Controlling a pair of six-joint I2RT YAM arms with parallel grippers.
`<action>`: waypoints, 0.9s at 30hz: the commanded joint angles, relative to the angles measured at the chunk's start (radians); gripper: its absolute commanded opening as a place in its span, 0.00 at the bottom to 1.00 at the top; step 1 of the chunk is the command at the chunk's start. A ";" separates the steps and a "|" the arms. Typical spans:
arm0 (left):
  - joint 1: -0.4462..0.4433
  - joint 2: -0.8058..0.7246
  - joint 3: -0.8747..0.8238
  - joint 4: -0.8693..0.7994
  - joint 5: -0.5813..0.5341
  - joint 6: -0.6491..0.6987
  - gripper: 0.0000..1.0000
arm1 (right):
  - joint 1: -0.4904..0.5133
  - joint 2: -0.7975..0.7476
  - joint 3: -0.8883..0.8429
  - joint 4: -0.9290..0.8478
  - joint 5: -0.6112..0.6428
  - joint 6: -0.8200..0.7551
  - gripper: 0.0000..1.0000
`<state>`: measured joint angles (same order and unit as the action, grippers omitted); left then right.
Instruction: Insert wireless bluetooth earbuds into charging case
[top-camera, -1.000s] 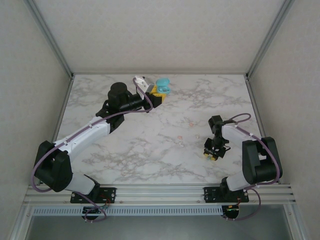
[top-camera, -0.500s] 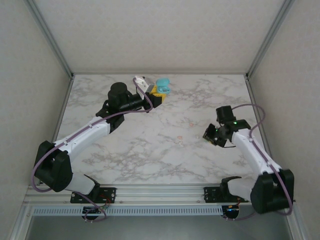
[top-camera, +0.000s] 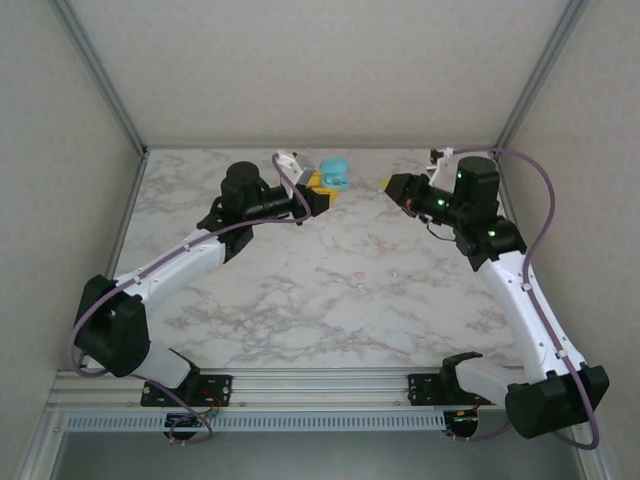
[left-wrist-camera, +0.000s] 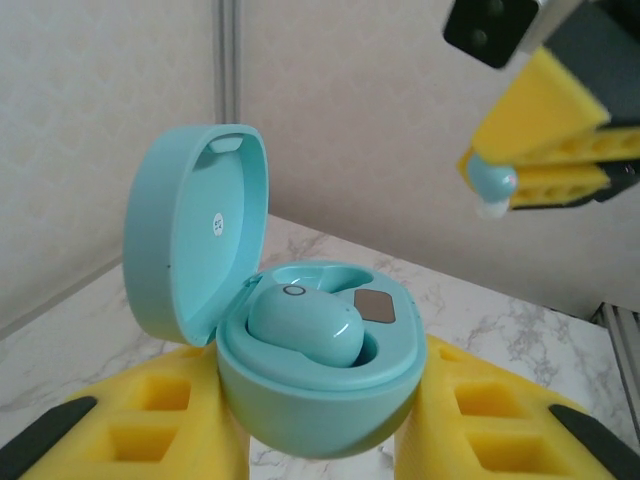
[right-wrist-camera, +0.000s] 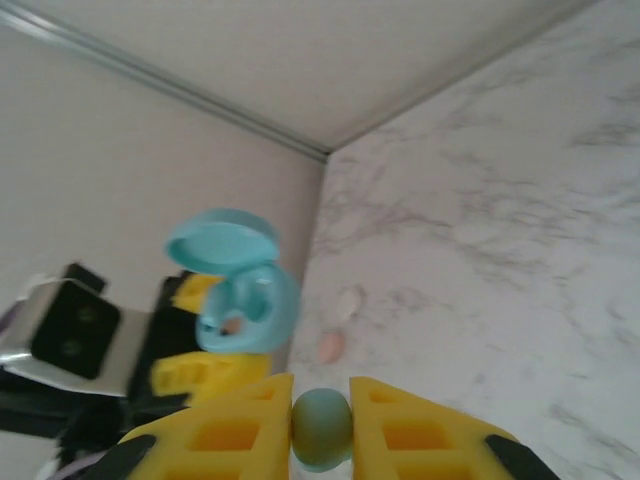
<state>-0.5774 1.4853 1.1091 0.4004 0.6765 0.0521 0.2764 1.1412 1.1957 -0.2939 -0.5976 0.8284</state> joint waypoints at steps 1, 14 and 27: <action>-0.015 0.010 0.041 0.050 0.065 -0.005 0.16 | 0.031 0.038 0.051 0.125 -0.094 0.051 0.19; -0.026 -0.002 0.049 0.028 0.116 0.023 0.16 | 0.099 0.180 0.183 0.095 -0.210 -0.004 0.19; -0.027 -0.006 0.060 0.015 0.133 0.021 0.16 | 0.106 0.198 0.200 -0.036 -0.150 -0.094 0.18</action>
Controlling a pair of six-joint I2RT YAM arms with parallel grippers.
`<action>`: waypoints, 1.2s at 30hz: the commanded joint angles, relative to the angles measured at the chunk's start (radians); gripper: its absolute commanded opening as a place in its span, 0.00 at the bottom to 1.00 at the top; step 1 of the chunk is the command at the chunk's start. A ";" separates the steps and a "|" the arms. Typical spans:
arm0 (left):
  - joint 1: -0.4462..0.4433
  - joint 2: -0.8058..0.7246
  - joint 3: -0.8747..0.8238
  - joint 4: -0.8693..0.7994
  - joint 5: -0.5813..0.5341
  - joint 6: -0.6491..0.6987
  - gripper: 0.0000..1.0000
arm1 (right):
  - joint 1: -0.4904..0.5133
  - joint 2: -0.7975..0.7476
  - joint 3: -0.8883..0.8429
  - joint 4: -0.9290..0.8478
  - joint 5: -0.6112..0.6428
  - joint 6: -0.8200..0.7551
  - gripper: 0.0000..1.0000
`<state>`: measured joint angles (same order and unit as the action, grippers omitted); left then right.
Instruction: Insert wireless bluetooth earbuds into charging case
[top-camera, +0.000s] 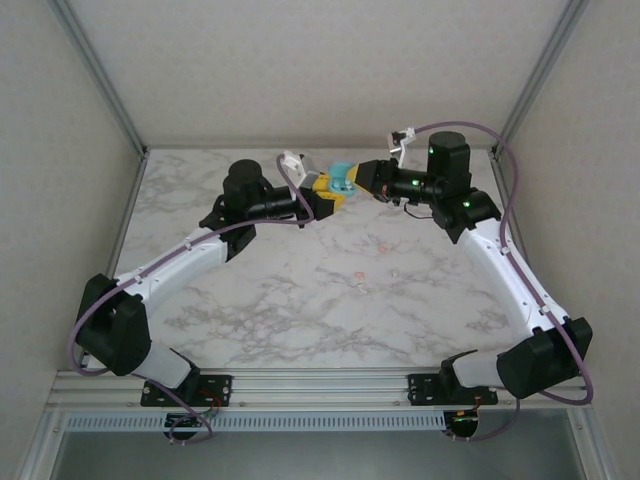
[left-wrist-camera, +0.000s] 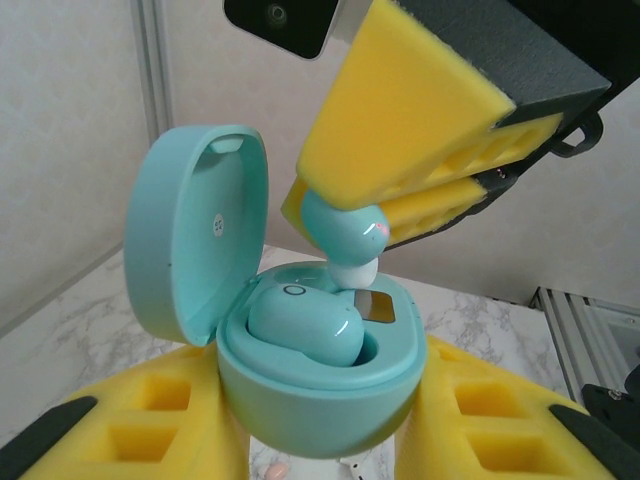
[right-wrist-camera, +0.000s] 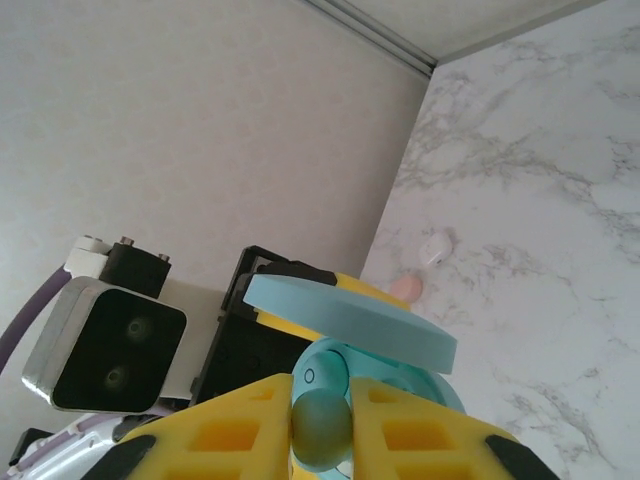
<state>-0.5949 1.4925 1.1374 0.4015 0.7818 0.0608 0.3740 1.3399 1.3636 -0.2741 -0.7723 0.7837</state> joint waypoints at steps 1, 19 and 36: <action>-0.009 -0.013 0.033 0.015 0.028 0.013 0.16 | 0.009 -0.001 0.032 -0.060 0.023 -0.053 0.19; -0.009 -0.019 0.035 0.043 0.035 -0.015 0.16 | 0.009 0.043 0.092 -0.196 0.026 -0.147 0.24; -0.009 -0.018 0.038 0.035 0.031 -0.009 0.16 | 0.008 0.049 0.146 -0.258 0.083 -0.159 0.41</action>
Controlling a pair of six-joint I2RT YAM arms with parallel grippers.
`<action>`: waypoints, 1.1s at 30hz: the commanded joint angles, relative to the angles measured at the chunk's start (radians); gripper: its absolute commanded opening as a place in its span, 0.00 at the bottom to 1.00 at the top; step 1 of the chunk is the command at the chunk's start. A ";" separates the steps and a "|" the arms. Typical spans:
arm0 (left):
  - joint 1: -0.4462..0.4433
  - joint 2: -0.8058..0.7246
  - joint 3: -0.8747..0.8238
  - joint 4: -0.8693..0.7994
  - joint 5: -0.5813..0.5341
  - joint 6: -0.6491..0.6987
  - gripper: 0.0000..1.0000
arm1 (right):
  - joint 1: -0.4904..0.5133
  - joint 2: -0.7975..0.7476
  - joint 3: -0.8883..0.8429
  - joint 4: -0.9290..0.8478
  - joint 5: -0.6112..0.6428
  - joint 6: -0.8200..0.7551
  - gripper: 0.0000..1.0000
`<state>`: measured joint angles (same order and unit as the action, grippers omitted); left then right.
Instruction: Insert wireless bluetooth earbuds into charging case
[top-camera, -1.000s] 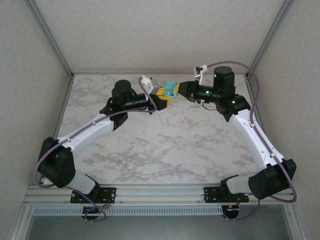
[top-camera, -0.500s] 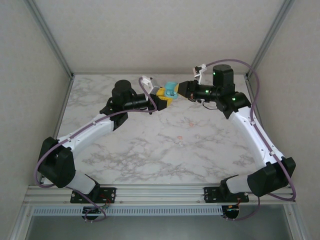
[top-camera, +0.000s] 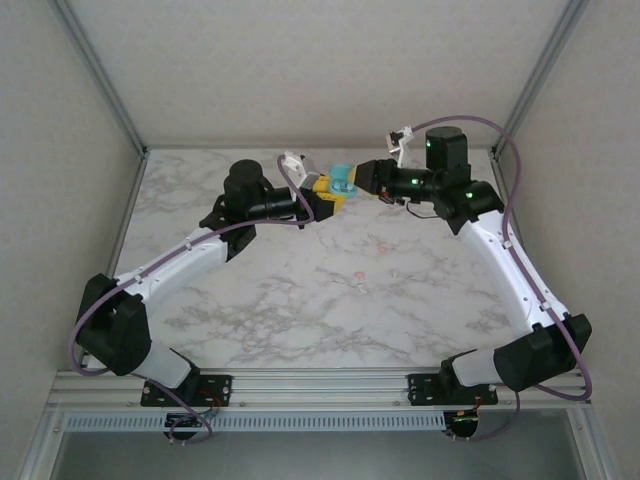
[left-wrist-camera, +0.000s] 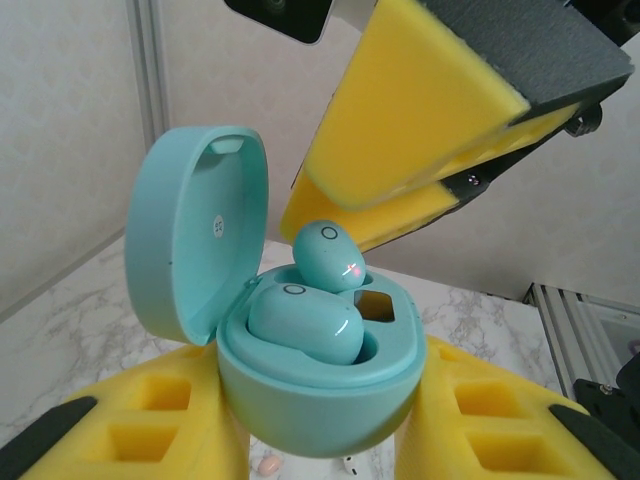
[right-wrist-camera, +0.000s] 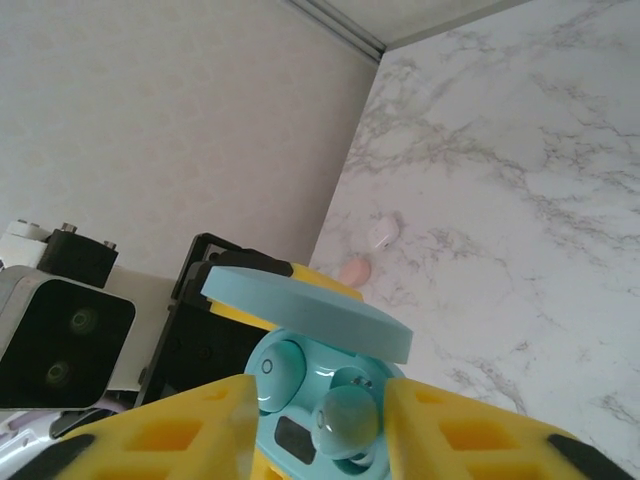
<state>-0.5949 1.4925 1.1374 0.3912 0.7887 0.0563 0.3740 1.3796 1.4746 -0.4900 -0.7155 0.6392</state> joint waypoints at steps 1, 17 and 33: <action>-0.009 -0.018 0.038 0.045 0.023 -0.005 0.16 | 0.008 0.009 0.040 -0.045 0.027 -0.016 0.42; -0.009 -0.017 0.050 0.012 0.016 0.011 0.16 | 0.009 -0.005 0.057 -0.031 0.019 0.008 0.28; -0.011 -0.017 0.051 0.011 0.011 0.012 0.16 | 0.028 0.034 0.119 -0.129 0.042 -0.085 0.32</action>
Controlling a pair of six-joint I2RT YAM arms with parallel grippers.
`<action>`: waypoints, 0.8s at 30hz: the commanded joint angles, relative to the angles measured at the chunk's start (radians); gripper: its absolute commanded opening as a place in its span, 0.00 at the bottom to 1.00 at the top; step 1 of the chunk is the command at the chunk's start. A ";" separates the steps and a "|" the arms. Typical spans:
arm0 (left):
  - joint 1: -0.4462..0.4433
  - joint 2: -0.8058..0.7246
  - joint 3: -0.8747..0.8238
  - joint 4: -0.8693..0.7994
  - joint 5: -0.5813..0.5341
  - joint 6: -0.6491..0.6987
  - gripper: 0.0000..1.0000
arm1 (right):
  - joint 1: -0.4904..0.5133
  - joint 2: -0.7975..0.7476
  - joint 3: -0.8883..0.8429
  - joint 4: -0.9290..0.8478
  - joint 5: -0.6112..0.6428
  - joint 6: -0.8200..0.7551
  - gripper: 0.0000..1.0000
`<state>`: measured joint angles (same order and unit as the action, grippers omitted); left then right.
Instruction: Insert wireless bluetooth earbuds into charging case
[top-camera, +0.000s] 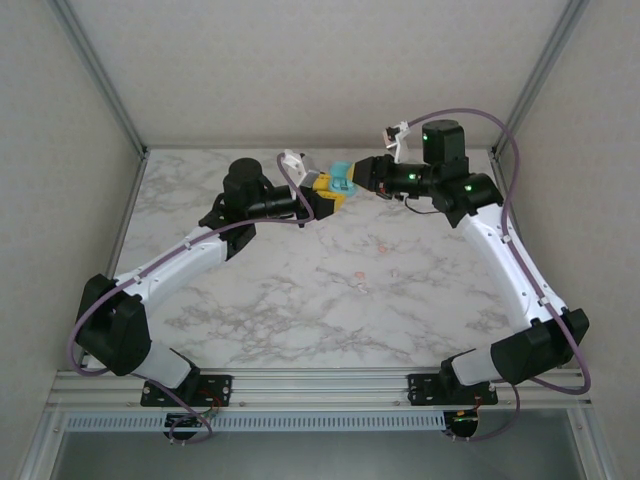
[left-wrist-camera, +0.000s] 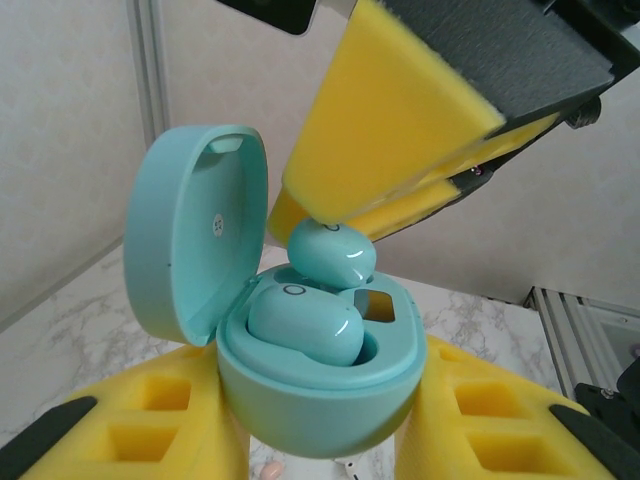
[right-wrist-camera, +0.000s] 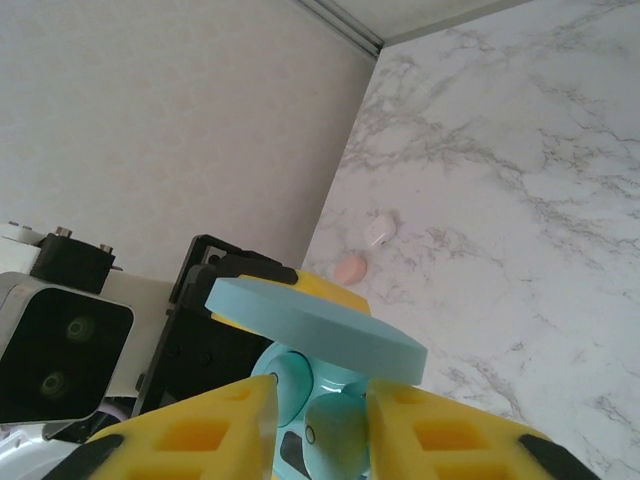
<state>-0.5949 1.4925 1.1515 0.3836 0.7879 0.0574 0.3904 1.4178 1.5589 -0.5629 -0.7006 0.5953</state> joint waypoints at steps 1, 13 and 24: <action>-0.011 -0.018 0.037 0.018 0.012 0.012 0.16 | 0.010 -0.009 0.033 -0.061 0.045 -0.043 0.32; -0.011 -0.026 0.029 0.010 -0.003 0.024 0.16 | 0.009 -0.058 0.046 -0.099 0.173 -0.047 0.42; -0.011 -0.033 0.036 -0.068 0.005 0.093 0.16 | -0.005 0.032 0.191 -0.118 0.239 0.078 0.49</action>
<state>-0.5949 1.4921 1.1522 0.3309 0.7834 0.1184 0.3893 1.3853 1.6783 -0.6491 -0.4641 0.6342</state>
